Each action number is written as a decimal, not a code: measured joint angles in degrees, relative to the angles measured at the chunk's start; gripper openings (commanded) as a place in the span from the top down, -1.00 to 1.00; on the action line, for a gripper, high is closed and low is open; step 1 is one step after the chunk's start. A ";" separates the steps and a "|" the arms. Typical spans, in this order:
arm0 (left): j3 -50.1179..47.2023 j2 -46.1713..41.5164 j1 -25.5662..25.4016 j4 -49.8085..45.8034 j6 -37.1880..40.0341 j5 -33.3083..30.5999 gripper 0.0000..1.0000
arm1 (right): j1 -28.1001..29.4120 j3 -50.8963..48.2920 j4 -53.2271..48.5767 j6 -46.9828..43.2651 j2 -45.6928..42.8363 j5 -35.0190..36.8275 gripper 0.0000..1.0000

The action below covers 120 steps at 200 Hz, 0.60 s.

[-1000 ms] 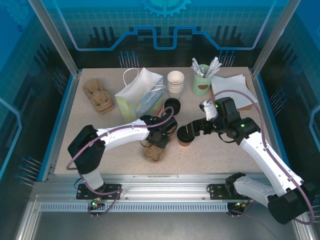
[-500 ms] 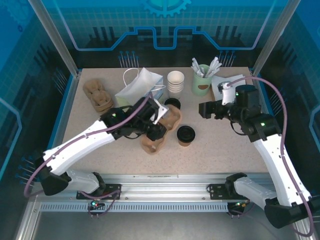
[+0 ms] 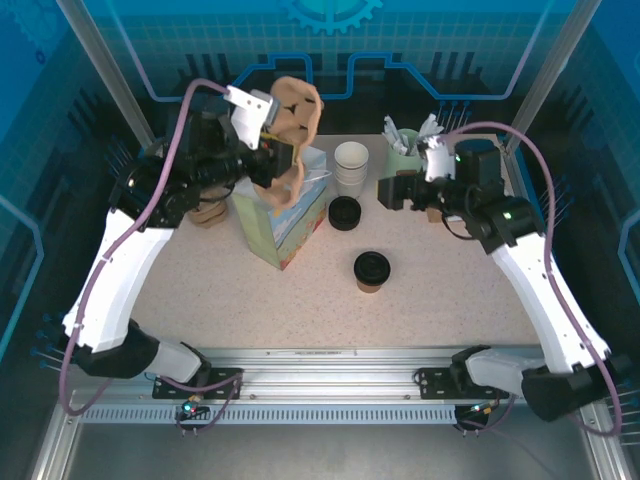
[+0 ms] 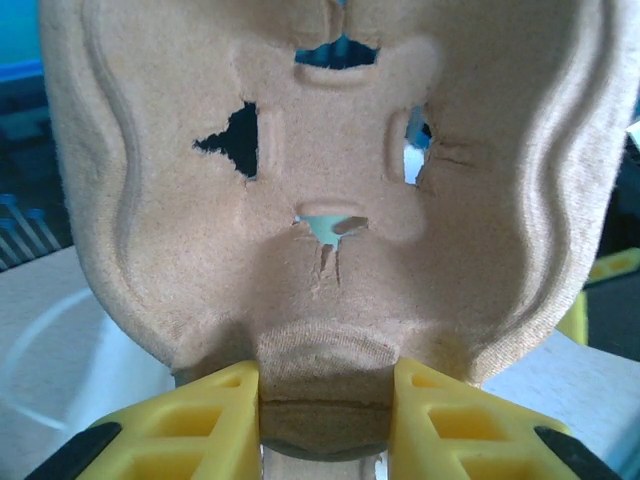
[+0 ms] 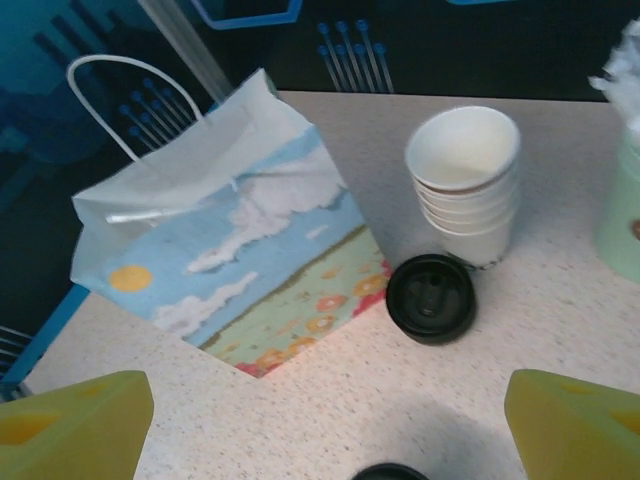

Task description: Pack the takeout coffee

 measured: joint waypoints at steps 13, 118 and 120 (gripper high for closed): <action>1.55 2.23 3.06 -0.09 0.92 0.24 0.38 | 1.14 3.26 2.34 0.42 4.48 -1.33 -0.78; 2.21 10.36 7.69 -0.44 5.77 3.85 0.37 | 6.38 33.48 7.98 -1.42 40.68 -8.07 -0.45; 2.19 10.40 7.69 -0.44 5.81 3.85 0.37 | 6.54 34.23 7.89 -1.62 41.51 -8.17 -0.44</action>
